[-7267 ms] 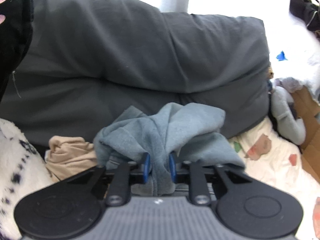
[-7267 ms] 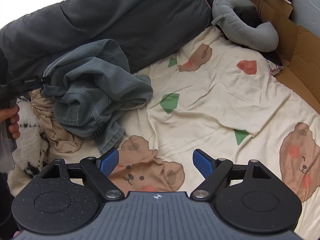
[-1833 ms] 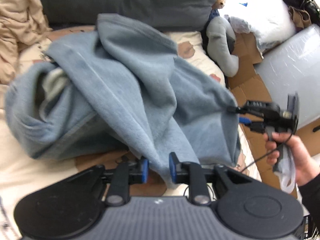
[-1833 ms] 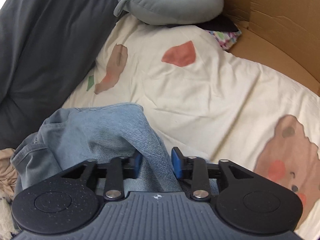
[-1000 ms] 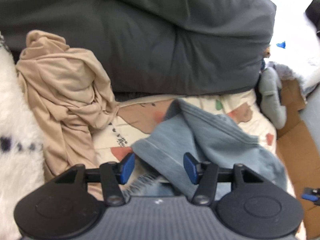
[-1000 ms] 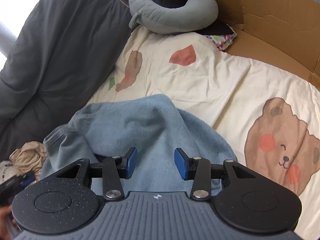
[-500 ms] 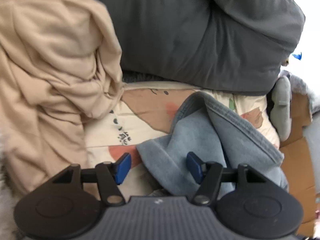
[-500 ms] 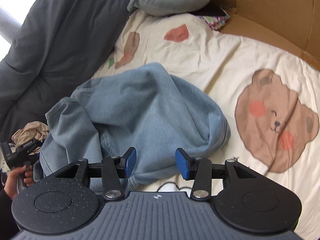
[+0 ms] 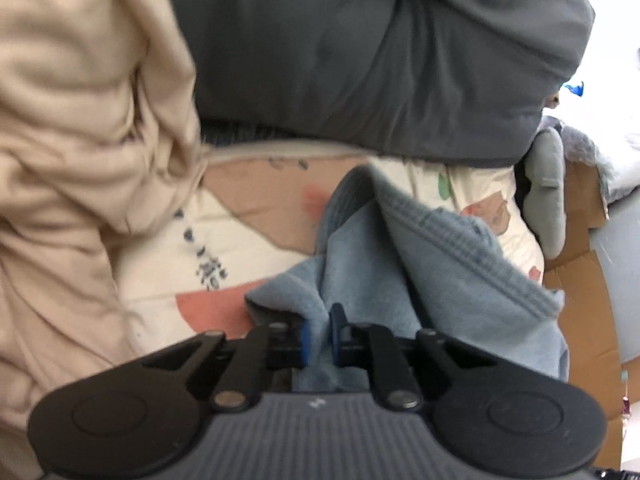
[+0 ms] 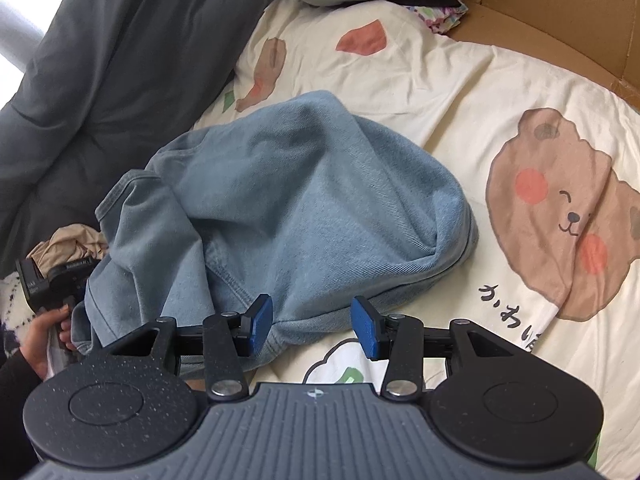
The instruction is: Fold clothes
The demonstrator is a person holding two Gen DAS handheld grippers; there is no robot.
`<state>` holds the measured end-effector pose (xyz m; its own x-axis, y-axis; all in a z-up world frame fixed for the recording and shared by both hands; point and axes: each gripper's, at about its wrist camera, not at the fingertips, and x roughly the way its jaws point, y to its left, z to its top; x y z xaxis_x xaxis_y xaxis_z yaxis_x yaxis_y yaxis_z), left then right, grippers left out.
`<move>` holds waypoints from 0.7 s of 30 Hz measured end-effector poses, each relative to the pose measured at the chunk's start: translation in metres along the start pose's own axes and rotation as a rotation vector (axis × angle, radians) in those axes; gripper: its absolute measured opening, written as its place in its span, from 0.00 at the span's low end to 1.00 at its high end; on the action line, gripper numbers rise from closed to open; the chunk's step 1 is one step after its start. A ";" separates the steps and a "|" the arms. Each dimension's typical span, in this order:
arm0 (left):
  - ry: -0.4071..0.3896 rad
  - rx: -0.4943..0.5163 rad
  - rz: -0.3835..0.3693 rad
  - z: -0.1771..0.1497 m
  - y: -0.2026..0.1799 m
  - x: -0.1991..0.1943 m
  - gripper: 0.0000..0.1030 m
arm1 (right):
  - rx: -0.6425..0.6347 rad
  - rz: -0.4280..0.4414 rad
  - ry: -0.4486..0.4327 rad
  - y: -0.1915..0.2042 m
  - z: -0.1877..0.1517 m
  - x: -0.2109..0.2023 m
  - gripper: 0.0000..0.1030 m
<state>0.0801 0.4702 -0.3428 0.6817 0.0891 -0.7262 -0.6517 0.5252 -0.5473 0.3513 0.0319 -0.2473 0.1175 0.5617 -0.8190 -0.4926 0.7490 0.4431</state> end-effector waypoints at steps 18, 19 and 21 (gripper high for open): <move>-0.182 0.056 -0.052 -0.012 -0.069 -0.129 0.07 | -0.045 0.058 0.002 0.025 -0.008 -0.016 0.49; -0.190 0.060 -0.055 -0.013 -0.074 -0.137 0.07 | -0.052 0.060 0.000 0.028 -0.009 -0.019 0.49; -0.208 0.064 -0.054 -0.015 -0.084 -0.154 0.07 | -0.063 0.070 -0.008 0.035 -0.011 -0.028 0.49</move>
<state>0.0248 0.3996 -0.1911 0.7733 0.2290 -0.5913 -0.5944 0.5863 -0.5503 0.3214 0.0385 -0.2123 0.0881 0.6148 -0.7838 -0.5529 0.6846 0.4749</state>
